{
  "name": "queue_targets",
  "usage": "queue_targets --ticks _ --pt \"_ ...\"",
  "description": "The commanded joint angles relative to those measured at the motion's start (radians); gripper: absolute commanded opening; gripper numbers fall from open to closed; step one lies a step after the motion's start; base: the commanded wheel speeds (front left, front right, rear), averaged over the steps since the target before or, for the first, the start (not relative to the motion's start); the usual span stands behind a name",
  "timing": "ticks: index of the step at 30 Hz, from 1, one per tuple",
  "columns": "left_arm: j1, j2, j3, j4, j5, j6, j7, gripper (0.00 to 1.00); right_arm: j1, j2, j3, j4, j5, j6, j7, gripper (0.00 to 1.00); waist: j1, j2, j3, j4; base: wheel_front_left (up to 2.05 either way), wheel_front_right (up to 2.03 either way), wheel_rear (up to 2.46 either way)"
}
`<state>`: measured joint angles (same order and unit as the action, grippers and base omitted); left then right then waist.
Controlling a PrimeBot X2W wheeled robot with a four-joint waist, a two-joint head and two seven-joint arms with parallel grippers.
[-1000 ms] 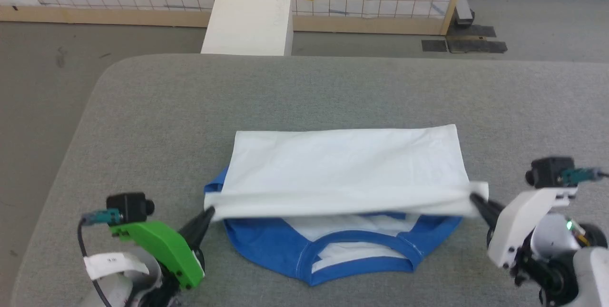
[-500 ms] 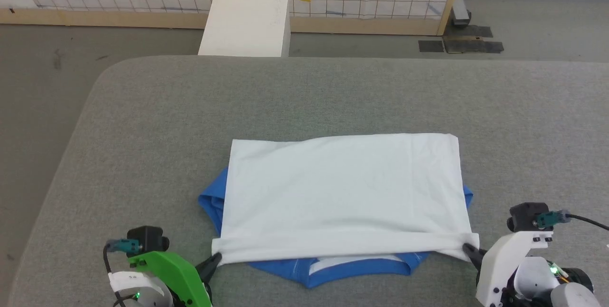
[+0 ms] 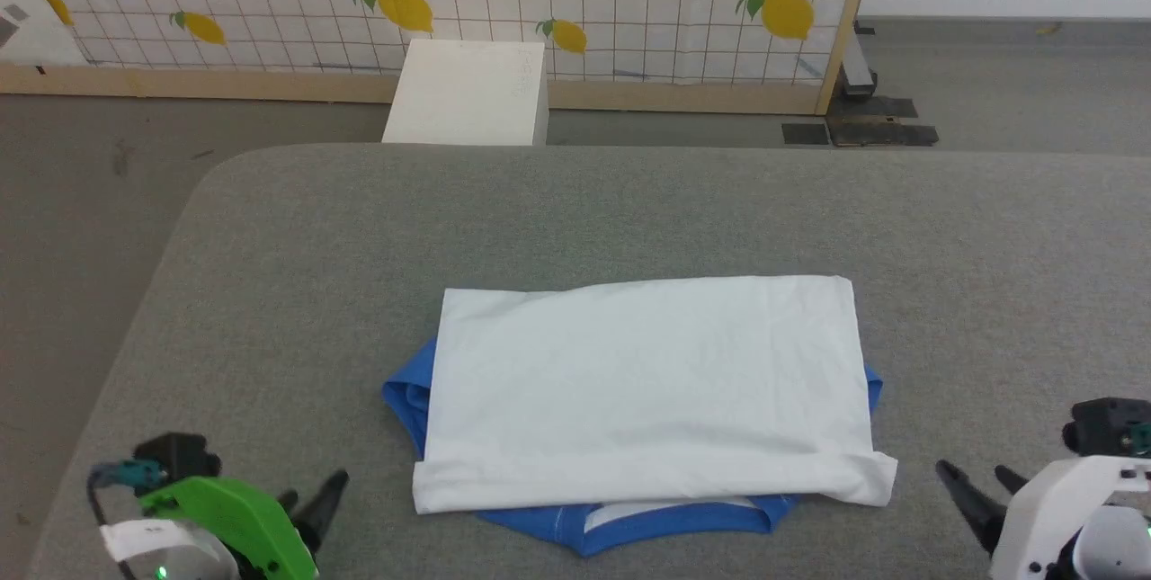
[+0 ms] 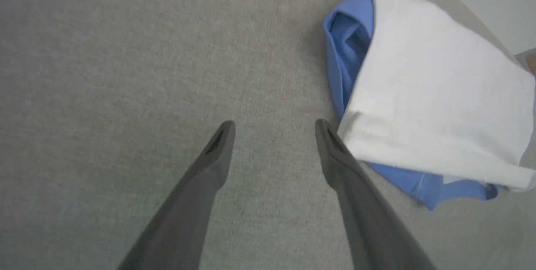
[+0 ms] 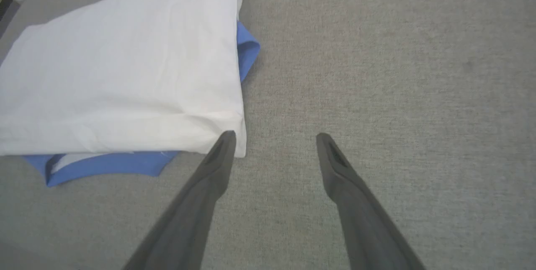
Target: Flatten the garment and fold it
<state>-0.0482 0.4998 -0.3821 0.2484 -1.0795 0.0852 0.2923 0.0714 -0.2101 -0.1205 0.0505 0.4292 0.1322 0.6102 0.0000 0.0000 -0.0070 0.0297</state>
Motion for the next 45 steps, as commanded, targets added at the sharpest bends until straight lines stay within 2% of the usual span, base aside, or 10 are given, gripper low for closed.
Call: queue_targets --ticks 1,6,12,17,22,30,41,42,43,45 --pt "0.004 0.014 0.029 -0.045 0.006 0.012 -0.043 1.0 0.006 0.001 -0.024 -0.029 0.015 -0.002 0.012 1.0 0.0 0.0 -0.008 0.005 0.0 0.0 0.0" --pt "-0.015 0.035 0.111 -0.182 0.103 0.001 -0.271 1.0 -0.038 0.015 -0.091 -0.094 0.03 -0.002 0.076 1.0 0.0 0.0 0.009 0.009 0.0 0.0 0.0" --pt "-0.054 0.025 0.146 -0.245 0.28 -0.006 -0.523 1.0 -0.176 0.021 -0.075 -0.046 -0.002 -0.002 0.134 1.0 0.0 0.0 0.077 0.011 0.0 0.0 0.0" --pt "-0.084 -0.023 0.194 -0.281 0.415 -0.009 -0.553 1.0 -0.289 0.015 -0.015 0.057 -0.019 -0.002 0.177 1.0 0.0 0.0 0.147 0.019 0.0 0.0 0.0" --pt "-0.088 -0.111 0.266 -0.304 0.516 -0.051 -0.554 1.0 -0.364 -0.001 0.051 0.155 -0.009 -0.002 0.235 1.0 0.0 0.0 0.198 0.036 0.0 0.0 0.0" --pt "-0.095 -0.204 0.338 -0.254 0.583 -0.147 -0.554 1.0 -0.394 0.012 0.143 0.249 0.04 -0.002 0.258 1.0 0.0 0.0 0.233 0.057 0.0 0.0 0.0" --pt "-0.101 -0.258 0.369 -0.202 0.633 -0.188 -0.554 1.0 -0.432 0.028 0.277 0.353 0.092 -0.002 0.205 1.0 0.0 0.0 0.225 0.06 0.0 0.0 0.0" --pt "-0.101 -0.263 0.37 -0.197 0.636 -0.191 -0.554 1.0 -0.437 0.021 0.287 0.363 0.09 -0.002 0.202 0.21 0.0 0.0 0.223 0.06 0.0 0.0 0.0" --pt "-0.101 -0.265 0.372 -0.193 0.638 -0.193 -0.554 1.0 -0.44 0.019 0.287 0.369 0.089 -0.002 0.193 0.0 0.0 0.0 0.222 0.06 0.0 0.0 0.0" --pt "-0.1 -0.27 0.376 -0.188 0.641 -0.197 -0.554 1.0 -0.446 0.017 0.279 0.378 0.095 -0.002 0.173 0.0 0.0 0.0 0.221 0.06 0.0 0.0 0.0"
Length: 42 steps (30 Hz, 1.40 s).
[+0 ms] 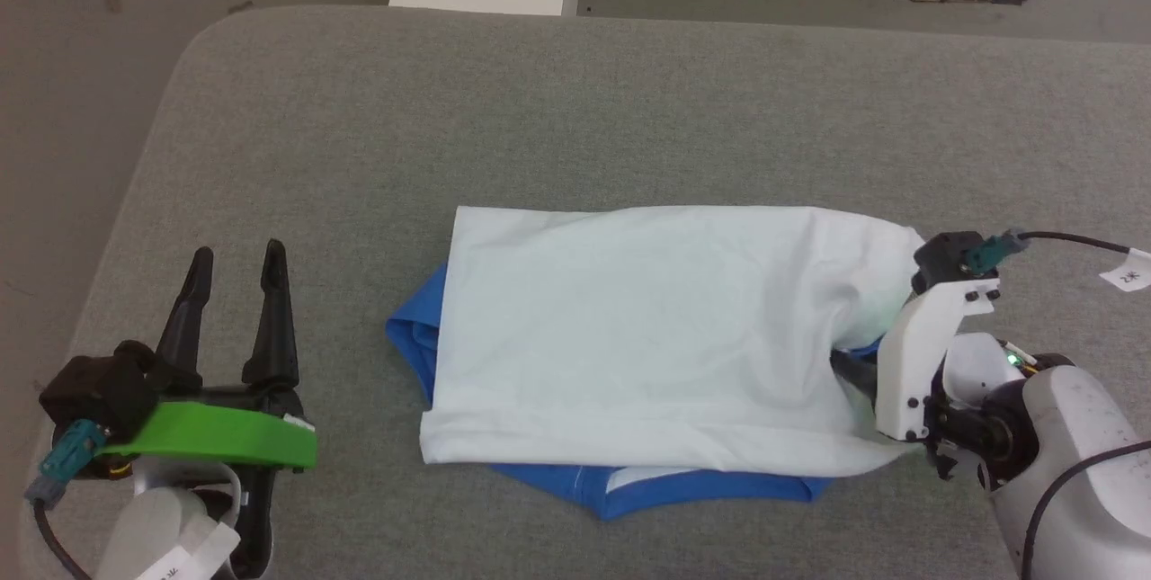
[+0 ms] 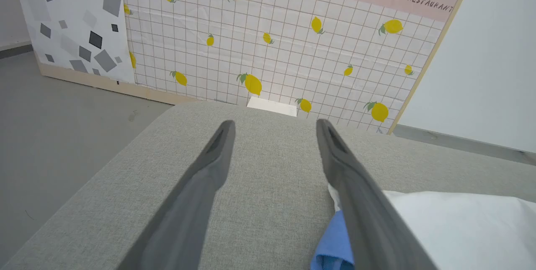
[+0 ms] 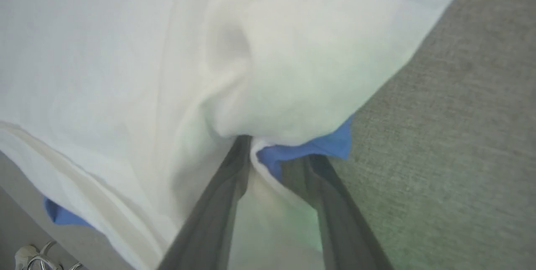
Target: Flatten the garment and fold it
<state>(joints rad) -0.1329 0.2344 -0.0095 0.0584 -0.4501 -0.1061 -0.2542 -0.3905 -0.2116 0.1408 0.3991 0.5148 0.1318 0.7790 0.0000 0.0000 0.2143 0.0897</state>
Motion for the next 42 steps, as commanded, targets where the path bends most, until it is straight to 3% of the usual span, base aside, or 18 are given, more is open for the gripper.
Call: queue_targets --ticks 1,9,16,25,30,36,42 --pt "-0.015 -0.007 0.007 0.004 0.012 -0.008 -0.008 1.0 0.01 0.015 0.01 0.034 0.01 -0.001 -0.011 0.0 0.0 0.0 0.0 -0.001 0.0 0.0 0.0" --pt "-0.006 -0.024 0.018 0.018 0.022 -0.018 -0.008 1.0 0.003 -0.04 -0.07 0.037 0.018 -0.001 -0.043 0.0 0.0 0.0 -0.023 -0.02 0.0 0.0 0.0" --pt "0.001 -0.029 0.019 0.024 0.029 -0.022 -0.008 1.0 0.035 -0.126 -0.23 0.018 -0.054 -0.001 -0.001 0.0 0.0 0.0 -0.032 -0.035 0.0 0.0 0.0" --pt "0.002 -0.031 0.016 0.037 0.029 -0.024 -0.008 1.0 0.072 -0.094 -0.403 -0.057 -0.19 -0.001 0.089 0.0 0.0 0.0 -0.035 -0.038 0.0 0.0 0.0" --pt "0.009 -0.032 0.017 0.041 0.028 -0.024 -0.008 1.0 0.097 -0.096 -0.328 -0.186 -0.173 -0.001 0.16 0.0 0.0 0.0 -0.049 -0.043 0.0 0.0 0.0" --pt "0.016 -0.031 0.019 0.037 0.029 -0.024 -0.008 1.0 0.156 -0.131 -0.188 -0.401 -0.069 -0.001 0.288 0.0 0.0 0.0 -0.064 -0.051 0.0 0.0 0.0" --pt "0.016 -0.032 0.014 0.035 0.029 -0.024 -0.008 1.0 0.135 -0.104 -0.059 -0.506 -0.029 -0.001 0.295 0.0 0.0 0.0 -0.067 -0.053 0.0 0.0 0.0"
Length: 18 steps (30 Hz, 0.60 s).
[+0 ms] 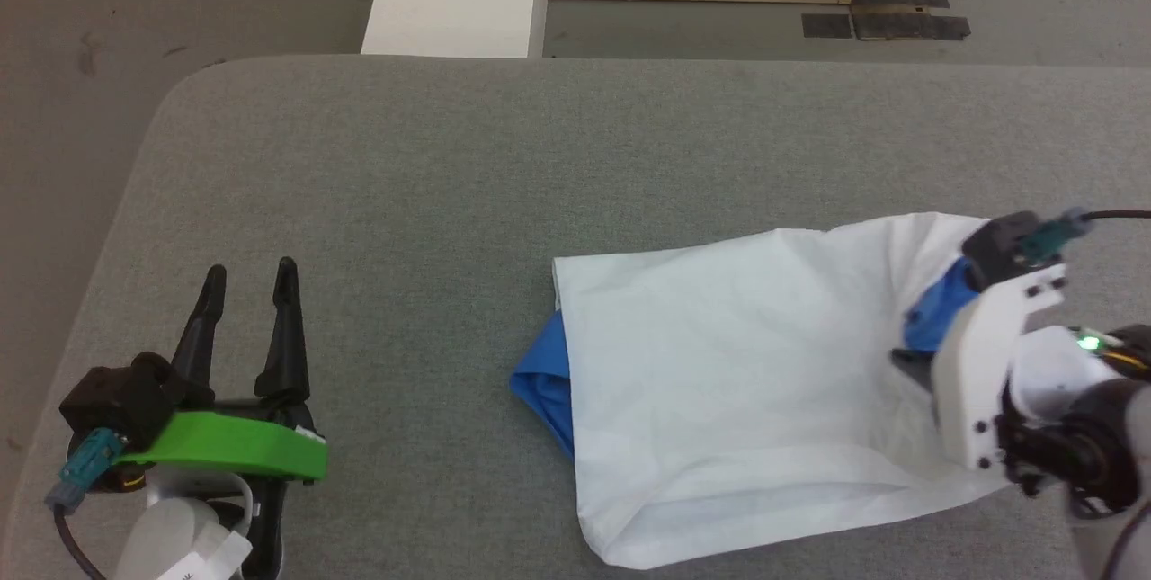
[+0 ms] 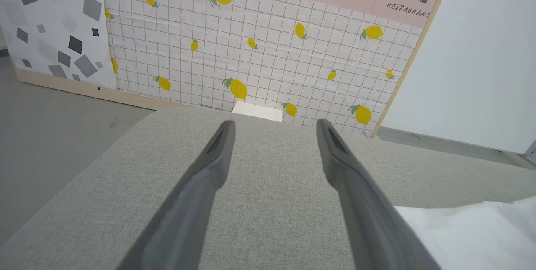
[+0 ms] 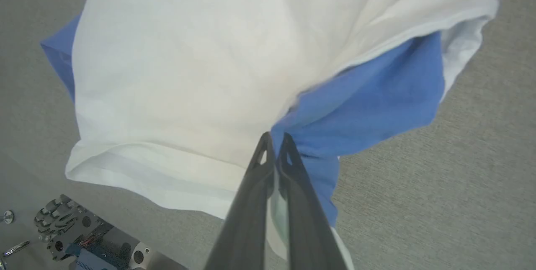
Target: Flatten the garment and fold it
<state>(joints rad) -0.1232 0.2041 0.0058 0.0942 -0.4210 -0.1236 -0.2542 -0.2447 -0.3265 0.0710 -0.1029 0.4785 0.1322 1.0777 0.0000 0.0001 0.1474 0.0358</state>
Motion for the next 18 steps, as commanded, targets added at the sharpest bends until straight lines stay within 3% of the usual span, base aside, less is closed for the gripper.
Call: queue_targets --ticks 1,10,18 --pt "0.006 -0.002 -0.004 -0.001 0.0 -0.007 -0.008 1.0 -0.02 0.022 0.032 -0.004 0.011 -0.002 -0.009 0.0 0.0 -0.0001 0.001 0.003 0.0 0.0 0.0" --pt "0.003 -0.007 -0.02 -0.008 -0.006 -0.007 -0.008 1.0 -0.135 0.125 0.275 0.119 0.041 -0.002 -0.094 0.0 0.0 -0.0001 0.011 0.052 0.0 0.0 0.0" --pt "0.005 -0.017 -0.025 -0.007 -0.01 -0.007 -0.008 1.0 -0.217 0.18 0.411 0.29 0.057 -0.002 -0.164 0.0 0.0 -0.0001 0.023 0.104 0.0 0.0 0.0"
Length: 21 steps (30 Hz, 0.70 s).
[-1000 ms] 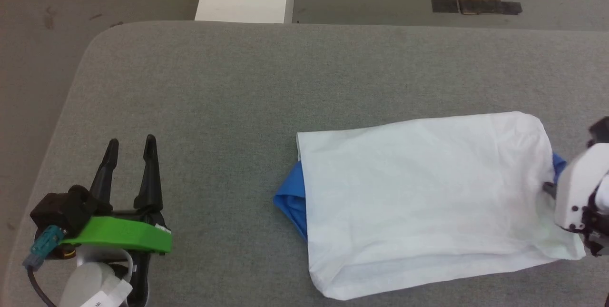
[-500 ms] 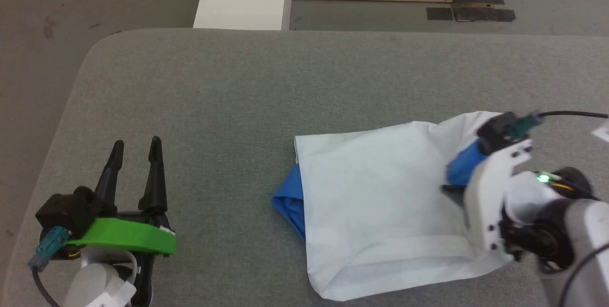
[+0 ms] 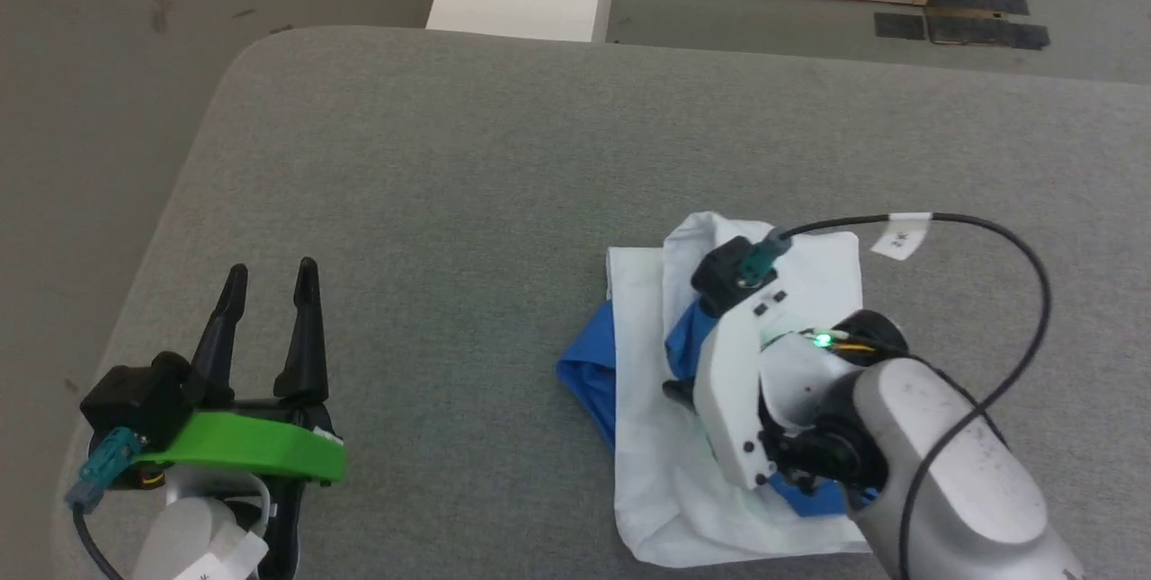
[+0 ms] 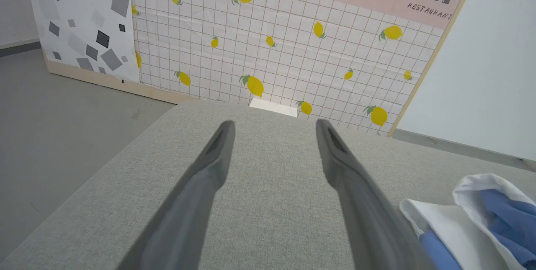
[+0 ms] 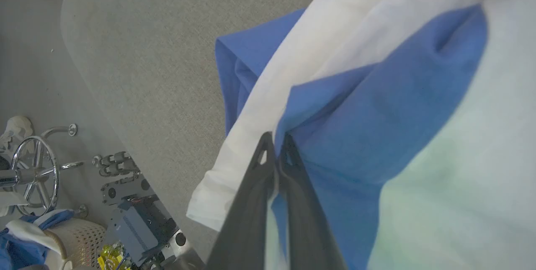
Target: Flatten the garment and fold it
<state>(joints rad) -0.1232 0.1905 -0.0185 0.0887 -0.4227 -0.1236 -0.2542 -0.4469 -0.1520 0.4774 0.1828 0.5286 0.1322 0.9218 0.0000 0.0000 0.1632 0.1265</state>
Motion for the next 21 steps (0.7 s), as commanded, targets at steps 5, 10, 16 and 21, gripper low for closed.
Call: queue_targets --ticks 5,10,16,21 --pt "0.006 -0.005 0.003 -0.003 -0.009 -0.007 -0.008 1.0 -0.063 0.044 0.086 0.139 0.025 -0.002 -0.073 0.0 0.0 0.0 0.02 0.028 0.0 0.0 0.0" --pt "0.007 -0.005 0.002 -0.001 -0.011 -0.007 -0.008 1.0 -0.088 0.071 0.131 0.223 0.047 -0.002 -0.127 0.0 0.0 0.0 0.024 0.021 0.0 0.0 0.0" --pt "-0.01 0.005 -0.008 0.009 -0.024 -0.007 -0.008 1.0 -0.119 0.092 0.176 0.311 0.063 -0.002 -0.216 0.0 0.0 0.0 0.029 0.009 0.0 0.0 0.0" --pt "-0.015 0.007 -0.009 0.015 -0.024 -0.007 -0.008 1.0 -0.144 0.099 0.219 0.337 0.096 -0.002 -0.291 1.0 0.0 0.0 0.021 -0.001 0.0 0.0 0.0"
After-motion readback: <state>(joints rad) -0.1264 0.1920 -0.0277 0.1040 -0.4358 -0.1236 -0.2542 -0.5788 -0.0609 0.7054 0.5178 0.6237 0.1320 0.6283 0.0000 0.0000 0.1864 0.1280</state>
